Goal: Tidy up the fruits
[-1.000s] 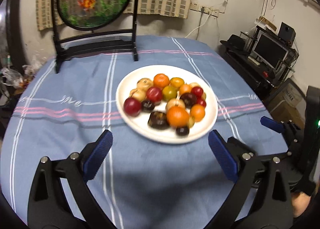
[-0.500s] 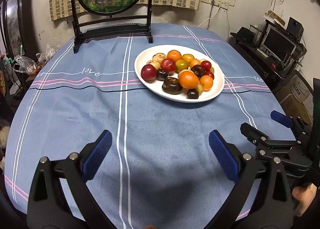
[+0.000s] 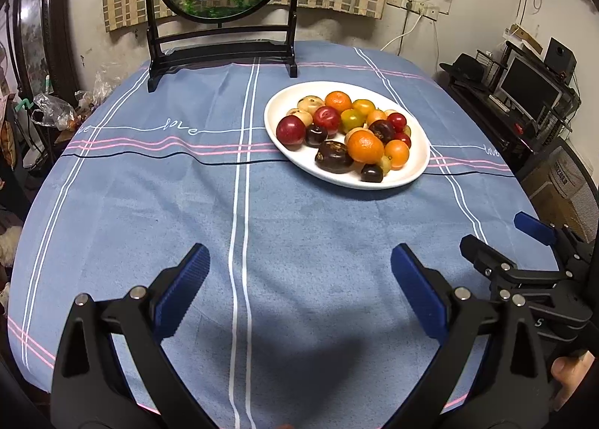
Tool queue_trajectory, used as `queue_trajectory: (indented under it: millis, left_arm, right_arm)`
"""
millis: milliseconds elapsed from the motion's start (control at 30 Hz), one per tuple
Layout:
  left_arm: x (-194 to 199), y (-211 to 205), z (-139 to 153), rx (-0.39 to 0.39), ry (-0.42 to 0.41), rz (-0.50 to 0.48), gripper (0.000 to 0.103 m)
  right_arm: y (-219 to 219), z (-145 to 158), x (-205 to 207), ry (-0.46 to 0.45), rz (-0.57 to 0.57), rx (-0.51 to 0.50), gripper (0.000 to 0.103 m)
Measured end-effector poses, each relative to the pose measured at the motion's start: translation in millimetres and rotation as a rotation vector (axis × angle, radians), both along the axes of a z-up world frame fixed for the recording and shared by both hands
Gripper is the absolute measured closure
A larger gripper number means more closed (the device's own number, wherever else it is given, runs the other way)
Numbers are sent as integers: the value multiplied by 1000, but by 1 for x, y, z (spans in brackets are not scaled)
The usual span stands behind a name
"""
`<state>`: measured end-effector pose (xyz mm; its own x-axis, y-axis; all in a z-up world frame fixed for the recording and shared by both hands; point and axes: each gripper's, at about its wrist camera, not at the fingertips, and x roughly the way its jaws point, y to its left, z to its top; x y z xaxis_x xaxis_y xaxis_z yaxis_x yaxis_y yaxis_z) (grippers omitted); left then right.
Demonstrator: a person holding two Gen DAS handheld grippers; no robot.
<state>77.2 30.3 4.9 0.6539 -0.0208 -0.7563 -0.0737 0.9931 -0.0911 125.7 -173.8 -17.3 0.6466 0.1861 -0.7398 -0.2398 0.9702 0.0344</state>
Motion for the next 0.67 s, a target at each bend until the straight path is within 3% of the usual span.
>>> queue_trajectory:
  millis: [667]
  left_arm:
    - [0,-2,4,42,-42,1,3]
  right_arm:
    - [1,0,1,3,2,7,1]
